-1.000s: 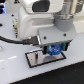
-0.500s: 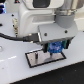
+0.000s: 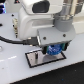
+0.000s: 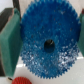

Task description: Insert the blue gear onto the right peg, followed by the red gear

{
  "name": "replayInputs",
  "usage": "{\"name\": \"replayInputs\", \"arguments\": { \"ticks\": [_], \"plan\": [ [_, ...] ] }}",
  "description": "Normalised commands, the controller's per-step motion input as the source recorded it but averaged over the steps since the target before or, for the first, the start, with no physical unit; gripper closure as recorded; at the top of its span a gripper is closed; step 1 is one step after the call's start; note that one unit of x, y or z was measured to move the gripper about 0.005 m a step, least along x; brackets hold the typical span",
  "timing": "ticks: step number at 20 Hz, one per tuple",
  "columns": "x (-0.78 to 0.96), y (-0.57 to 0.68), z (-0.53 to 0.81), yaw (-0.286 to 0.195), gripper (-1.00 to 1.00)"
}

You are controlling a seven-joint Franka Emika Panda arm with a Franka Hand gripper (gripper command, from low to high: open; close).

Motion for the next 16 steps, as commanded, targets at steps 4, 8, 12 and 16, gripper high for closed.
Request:
{"name": "replayInputs", "arguments": {
  "ticks": [4,8,12,16],
  "plan": [
    [0.01,-0.01,0.13,0.0,1.0],
    [0.02,-0.02,0.17,0.0,1.0],
    [0.01,-0.02,-0.05,0.0,1.0],
    [0.01,-0.05,-0.24,0.0,1.0]
  ]
}}
